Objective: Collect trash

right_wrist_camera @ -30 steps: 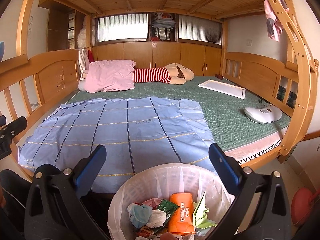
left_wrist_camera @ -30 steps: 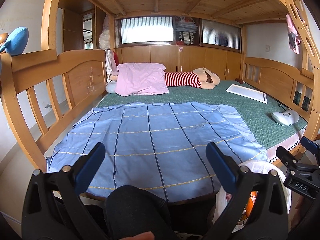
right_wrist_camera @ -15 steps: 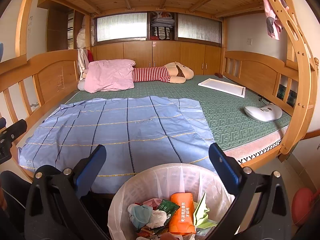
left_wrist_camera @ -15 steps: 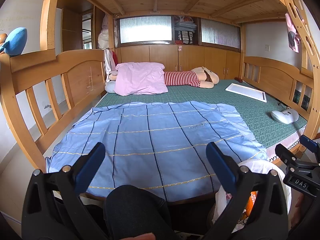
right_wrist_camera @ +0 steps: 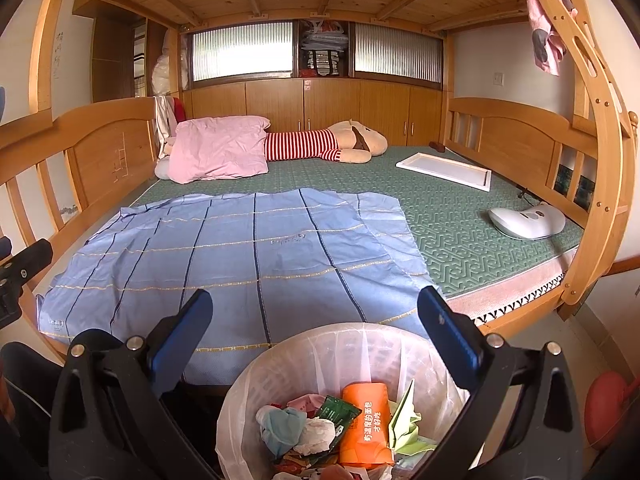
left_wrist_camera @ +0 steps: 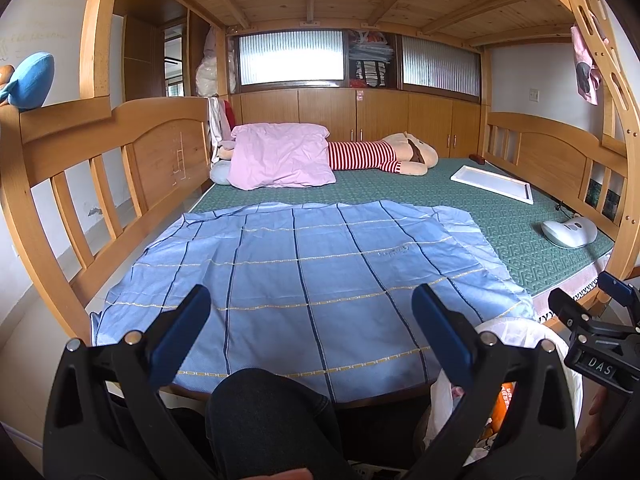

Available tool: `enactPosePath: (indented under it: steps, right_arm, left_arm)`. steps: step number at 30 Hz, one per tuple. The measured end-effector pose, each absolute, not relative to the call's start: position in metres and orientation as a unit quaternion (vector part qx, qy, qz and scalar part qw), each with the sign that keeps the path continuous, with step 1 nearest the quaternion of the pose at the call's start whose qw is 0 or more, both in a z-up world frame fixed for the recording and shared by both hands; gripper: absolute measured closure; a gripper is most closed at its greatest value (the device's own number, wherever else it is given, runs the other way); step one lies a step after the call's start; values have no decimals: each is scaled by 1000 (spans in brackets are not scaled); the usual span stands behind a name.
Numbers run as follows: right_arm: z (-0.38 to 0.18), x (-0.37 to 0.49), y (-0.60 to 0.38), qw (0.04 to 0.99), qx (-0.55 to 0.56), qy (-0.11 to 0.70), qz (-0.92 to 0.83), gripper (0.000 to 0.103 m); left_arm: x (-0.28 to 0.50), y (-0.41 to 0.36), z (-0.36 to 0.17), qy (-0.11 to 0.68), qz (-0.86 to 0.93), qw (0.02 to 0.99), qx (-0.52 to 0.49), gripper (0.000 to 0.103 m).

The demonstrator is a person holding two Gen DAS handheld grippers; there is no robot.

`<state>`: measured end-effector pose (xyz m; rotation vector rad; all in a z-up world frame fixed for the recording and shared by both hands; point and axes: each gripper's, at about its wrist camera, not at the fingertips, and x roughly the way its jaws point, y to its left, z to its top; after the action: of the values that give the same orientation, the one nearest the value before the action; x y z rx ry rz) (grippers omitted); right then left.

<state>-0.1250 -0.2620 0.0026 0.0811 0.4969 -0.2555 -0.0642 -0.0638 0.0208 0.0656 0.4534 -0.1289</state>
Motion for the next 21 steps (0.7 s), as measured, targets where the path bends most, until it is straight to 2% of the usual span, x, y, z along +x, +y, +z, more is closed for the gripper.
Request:
enactPosePath:
  steps: [21]
  right_arm:
    - [2, -127, -261, 958, 44, 250, -132, 3]
  left_arm:
    - [-66, -66, 18, 227, -64, 971, 32, 3]
